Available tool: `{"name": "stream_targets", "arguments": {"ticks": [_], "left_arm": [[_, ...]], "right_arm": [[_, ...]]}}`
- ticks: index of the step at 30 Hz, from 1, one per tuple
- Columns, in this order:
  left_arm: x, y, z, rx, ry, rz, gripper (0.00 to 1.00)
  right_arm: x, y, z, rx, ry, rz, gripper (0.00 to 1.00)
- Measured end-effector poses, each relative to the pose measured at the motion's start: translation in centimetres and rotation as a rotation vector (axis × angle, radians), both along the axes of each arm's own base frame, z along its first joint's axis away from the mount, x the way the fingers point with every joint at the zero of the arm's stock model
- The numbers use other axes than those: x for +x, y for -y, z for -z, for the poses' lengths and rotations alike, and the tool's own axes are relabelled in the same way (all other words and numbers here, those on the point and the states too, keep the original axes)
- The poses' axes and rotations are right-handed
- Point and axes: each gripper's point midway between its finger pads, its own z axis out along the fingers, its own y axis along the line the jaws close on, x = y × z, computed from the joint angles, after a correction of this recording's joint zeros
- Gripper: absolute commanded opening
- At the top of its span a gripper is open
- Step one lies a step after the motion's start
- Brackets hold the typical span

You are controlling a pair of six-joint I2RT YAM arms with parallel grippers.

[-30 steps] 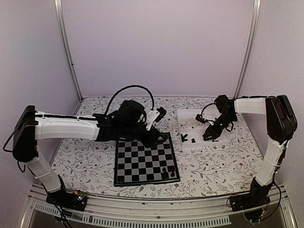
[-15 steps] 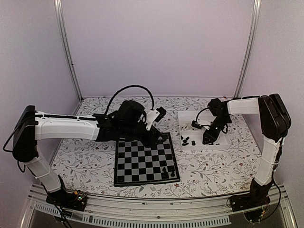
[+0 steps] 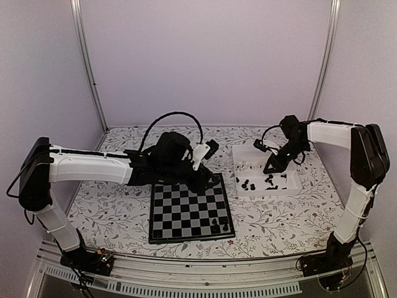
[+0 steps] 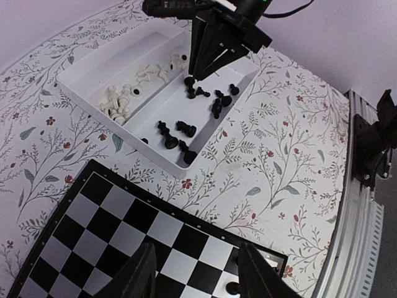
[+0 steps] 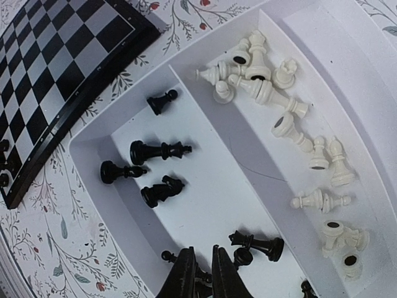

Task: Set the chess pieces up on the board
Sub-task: Pick up the chess piece from the storage box.

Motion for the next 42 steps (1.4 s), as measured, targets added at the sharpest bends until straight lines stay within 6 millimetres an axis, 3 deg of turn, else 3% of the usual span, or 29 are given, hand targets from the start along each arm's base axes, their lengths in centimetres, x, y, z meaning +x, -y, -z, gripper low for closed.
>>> {"name": "stream_targets", "arguments": {"ticks": [3, 9, 16, 25, 36, 42], "left_arm": [[0.1, 0.2, 0.0, -0.011, 0.0, 0.002, 0.48], [0.1, 0.4, -0.2, -0.021, 0.005, 0.003, 0.47], [0.0, 0.2, 0.3, -0.019, -0.009, -0.007, 0.47], [-0.4, -1.1, 0.9, -0.008, -0.024, -0.037, 0.47], [-0.4, -1.7, 1.0, -0.003, -0.023, -0.058, 0.47], [-0.4, -1.7, 1.0, -0.002, -0.021, -0.06, 0.48]], "right_arm": [[-0.2, -0.5, -0.4, 0.028, -0.004, -0.011, 0.26], [-1.5, -2.9, -0.2, 0.017, 0.045, -0.162, 0.36], [-3.6, -6.3, 0.7, -0.077, 0.166, -0.44, 0.39], [-2.4, -6.4, 4.4, -0.222, 0.216, -0.625, 0.42], [-0.7, -7.5, 5.9, -0.26, 0.257, -0.7, 0.42], [-0.3, -8.0, 6.1, -0.254, 0.222, -0.712, 0.26]]}}
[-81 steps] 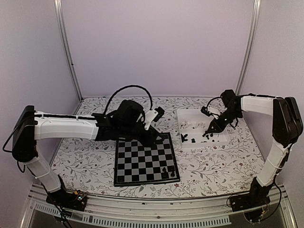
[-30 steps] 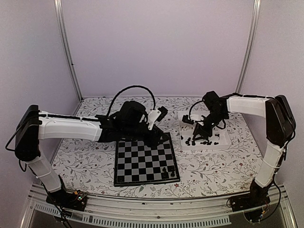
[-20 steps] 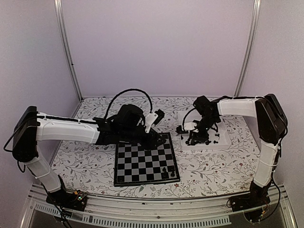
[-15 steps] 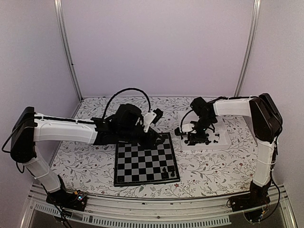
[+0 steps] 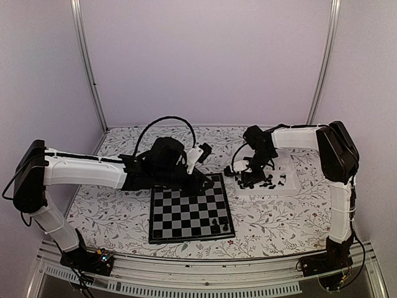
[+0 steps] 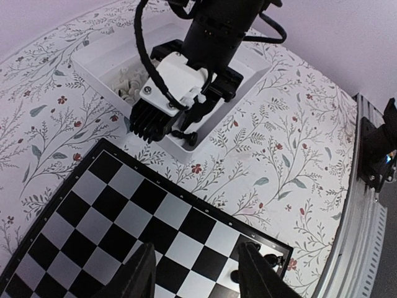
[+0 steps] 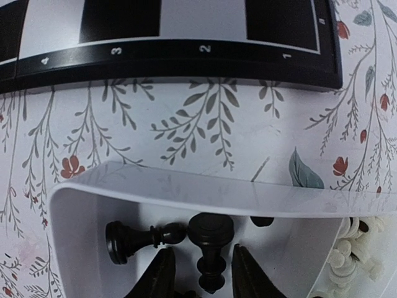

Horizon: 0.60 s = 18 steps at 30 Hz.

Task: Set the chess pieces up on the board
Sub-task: Pick up the chess piece from the storage box, then place the chess piece on the chessboard.

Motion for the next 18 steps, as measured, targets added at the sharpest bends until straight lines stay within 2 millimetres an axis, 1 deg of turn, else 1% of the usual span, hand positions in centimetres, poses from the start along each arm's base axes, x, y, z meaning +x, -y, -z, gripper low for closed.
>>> {"name": "stream_targets", "arguments": {"ticks": [2, 6, 9, 12, 13, 15, 16, 18], "left_arm": [[0.0, 0.0, 0.0, 0.0, 0.0, 0.0, 0.48], [0.0, 0.0, 0.0, 0.0, 0.001, 0.001, 0.48], [0.0, 0.0, -0.1, -0.003, 0.002, 0.001, 0.48], [0.0, 0.3, -0.3, -0.027, 0.003, 0.002, 0.48], [0.0, 0.4, -0.3, -0.039, -0.001, 0.005, 0.49], [0.0, 1.0, -0.2, -0.064, -0.016, 0.007, 0.5], [0.0, 1.3, 0.1, -0.078, -0.031, 0.007, 0.5], [0.1, 2.1, 1.0, -0.098, -0.068, 0.009, 0.5]], "right_arm": [[-0.1, -0.1, 0.1, 0.002, -0.015, 0.006, 0.2], [-0.5, 0.1, 0.2, 0.01, -0.054, 0.048, 0.12], [-0.6, 0.7, 0.1, 0.032, -0.075, 0.109, 0.11], [-0.9, 1.8, -0.3, 0.055, -0.11, 0.201, 0.1], [-0.9, 2.0, -0.6, 0.066, -0.119, 0.229, 0.1], [-1.1, 2.5, -1.9, 0.101, -0.132, 0.295, 0.1], [-1.3, 2.6, -3.0, 0.128, -0.134, 0.32, 0.1], [-1.5, 2.6, -5.7, 0.192, -0.121, 0.359, 0.11]]}}
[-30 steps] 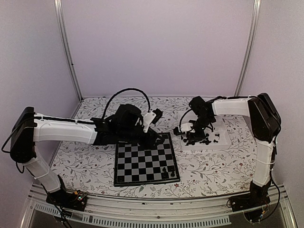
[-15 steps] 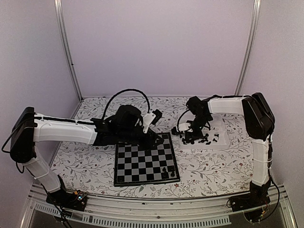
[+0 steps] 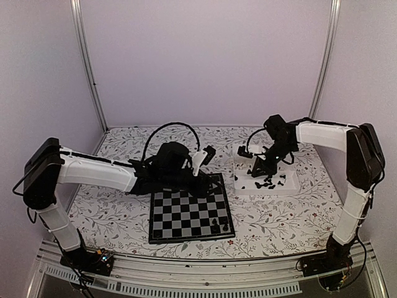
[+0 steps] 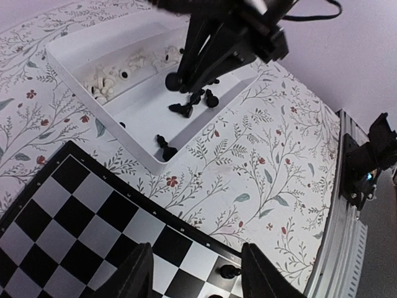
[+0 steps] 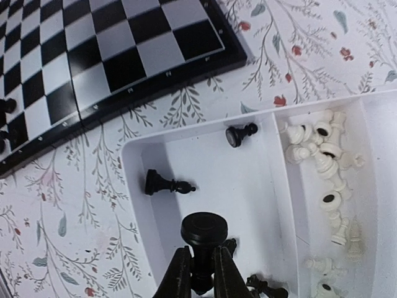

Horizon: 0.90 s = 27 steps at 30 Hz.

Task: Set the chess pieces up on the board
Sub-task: Place the chess piece on the chessboard.

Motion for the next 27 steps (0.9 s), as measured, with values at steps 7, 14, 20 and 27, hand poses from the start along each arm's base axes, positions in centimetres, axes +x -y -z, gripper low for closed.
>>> {"name": "stream_targets", "arguments": {"ticks": [7, 14, 20, 27], "left_arm": [[0.7, 3.2, 2.0, -0.076, -0.128, 0.005, 0.51], [1.3, 6.4, -0.7, -0.234, -0.187, 0.038, 0.5], [1.9, 8.0, -1.0, -0.295, -0.254, 0.029, 0.48], [1.8, 8.5, 0.4, -0.306, -0.333, 0.019, 0.41]], "right_arm": [[-1.5, -1.4, -6.5, 0.15, 0.071, 0.027, 0.11], [-4.3, -2.4, -4.8, 0.136, 0.008, -0.007, 0.12], [-6.0, -3.5, -6.1, 0.159, 0.022, -0.047, 0.12], [-6.8, -4.1, -8.0, 0.199, 0.05, -0.07, 0.12]]}}
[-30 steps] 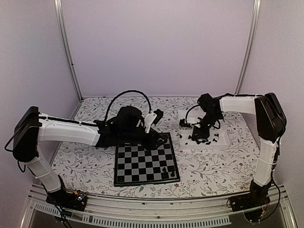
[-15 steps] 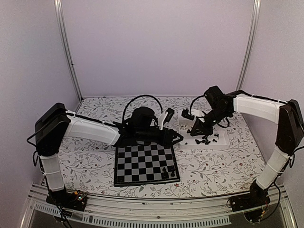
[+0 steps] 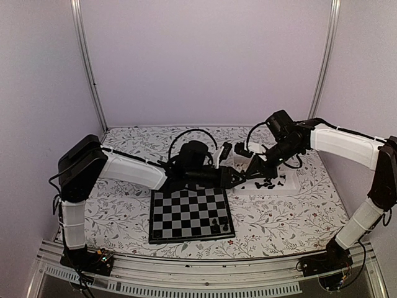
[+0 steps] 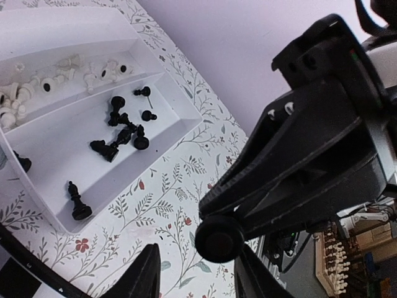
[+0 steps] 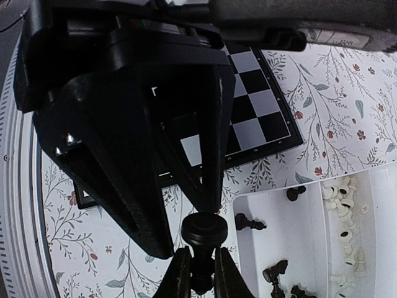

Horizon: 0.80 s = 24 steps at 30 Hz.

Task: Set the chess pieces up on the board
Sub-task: Place the chess piece on the chessboard.

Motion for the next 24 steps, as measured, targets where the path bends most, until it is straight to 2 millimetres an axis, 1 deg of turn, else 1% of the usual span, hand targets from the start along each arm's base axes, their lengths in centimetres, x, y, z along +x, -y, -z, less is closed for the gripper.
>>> {"name": "stream_targets", "arguments": {"ticks": [3, 5, 8, 9, 10, 14, 17, 24], "left_arm": [[-0.2, 0.2, 0.0, -0.012, -0.017, 0.01, 0.39], [-0.3, 0.3, 0.0, -0.017, -0.025, 0.014, 0.39], [-0.4, 0.4, -0.1, -0.026, -0.029, 0.022, 0.46], [-0.4, 0.4, -0.2, -0.032, -0.029, 0.023, 0.47], [-0.4, 0.4, -0.5, -0.041, -0.027, 0.025, 0.46], [-0.4, 0.4, -0.9, -0.075, -0.024, 0.028, 0.38], [-0.4, 0.3, -1.1, -0.095, -0.03, 0.028, 0.34], [-0.6, 0.2, -1.3, -0.116, -0.051, 0.035, 0.35]], "right_arm": [[-0.2, -0.1, 0.2, -0.003, -0.005, -0.005, 0.12], [-0.3, -0.1, 0.3, -0.004, -0.007, -0.005, 0.12], [-0.4, -0.1, 0.3, -0.004, -0.007, -0.008, 0.12], [-0.4, -0.1, 0.3, -0.004, -0.007, -0.008, 0.12], [-0.4, -0.2, 0.3, -0.004, -0.007, -0.01, 0.12], [-0.5, -0.3, 0.3, -0.004, -0.007, -0.016, 0.12], [-0.6, -0.4, 0.3, -0.004, -0.006, -0.019, 0.12], [-0.7, -0.5, 0.2, -0.003, -0.006, -0.023, 0.13]]}}
